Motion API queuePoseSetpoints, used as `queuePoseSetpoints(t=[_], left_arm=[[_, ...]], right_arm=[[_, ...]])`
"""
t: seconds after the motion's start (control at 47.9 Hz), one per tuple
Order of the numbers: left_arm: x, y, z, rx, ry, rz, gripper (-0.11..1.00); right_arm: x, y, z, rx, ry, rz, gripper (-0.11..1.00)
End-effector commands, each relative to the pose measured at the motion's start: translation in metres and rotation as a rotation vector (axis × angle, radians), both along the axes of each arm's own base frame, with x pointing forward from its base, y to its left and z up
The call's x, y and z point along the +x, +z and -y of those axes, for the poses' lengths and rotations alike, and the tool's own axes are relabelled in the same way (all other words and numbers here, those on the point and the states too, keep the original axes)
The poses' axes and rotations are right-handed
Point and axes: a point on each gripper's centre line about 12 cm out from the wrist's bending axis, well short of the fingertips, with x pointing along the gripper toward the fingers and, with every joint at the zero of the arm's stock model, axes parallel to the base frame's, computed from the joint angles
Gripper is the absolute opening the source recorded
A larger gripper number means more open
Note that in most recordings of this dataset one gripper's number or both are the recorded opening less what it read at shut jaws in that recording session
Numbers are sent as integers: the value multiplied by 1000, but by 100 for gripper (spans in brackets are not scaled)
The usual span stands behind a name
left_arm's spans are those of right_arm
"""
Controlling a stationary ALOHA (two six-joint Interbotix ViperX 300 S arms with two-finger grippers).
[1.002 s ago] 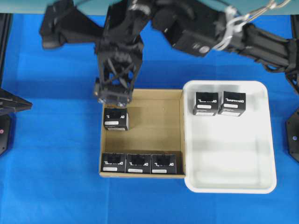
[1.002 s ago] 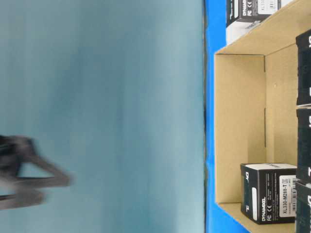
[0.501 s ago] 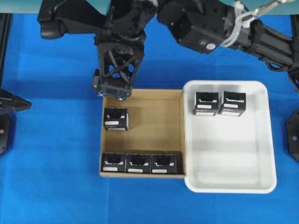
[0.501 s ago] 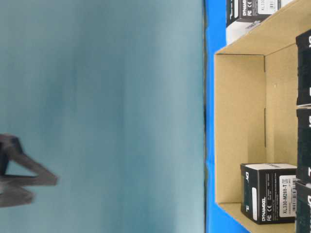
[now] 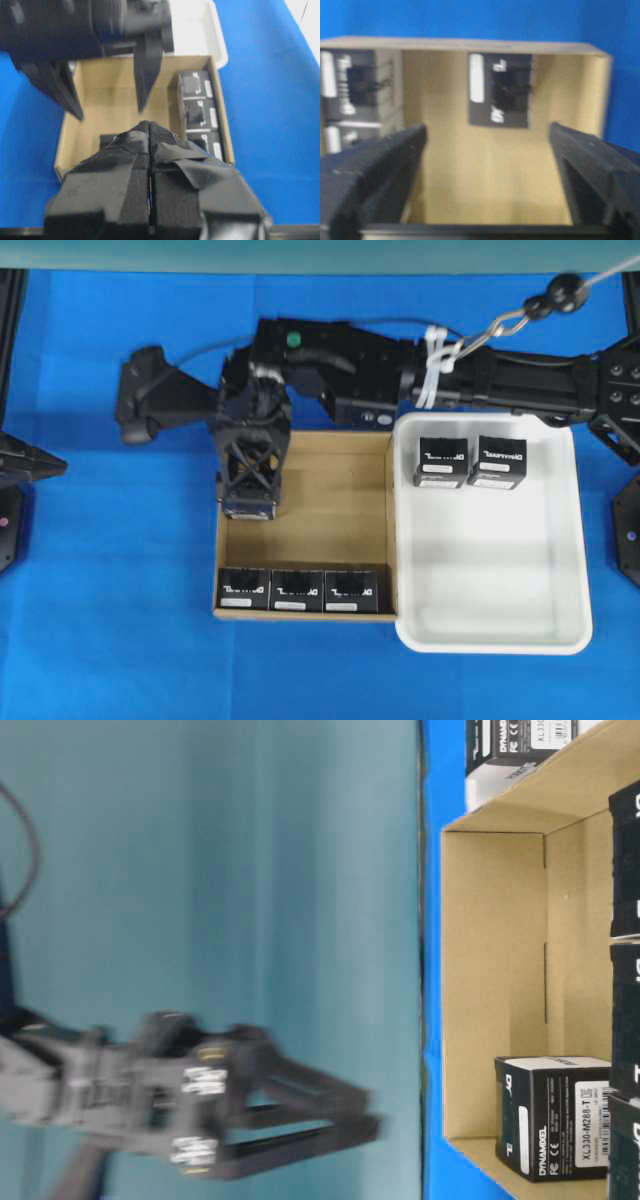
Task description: Pick the box from inside the cardboard box.
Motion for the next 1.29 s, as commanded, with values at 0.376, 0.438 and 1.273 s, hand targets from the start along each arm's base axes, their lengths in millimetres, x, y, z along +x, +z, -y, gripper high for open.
queuePoseSetpoints(t=[0.376, 0.438, 1.273], left_arm=[[1, 10, 0, 3, 0, 23, -6], [1, 10, 0, 1, 0, 21, -6], [2, 10, 0, 1, 1, 20, -6]], right_arm=[[-2, -50, -8, -9, -12, 9, 99], [-1, -52, -6, -12, -17, 11, 99], [8, -95, -4, -23, -26, -2, 99]])
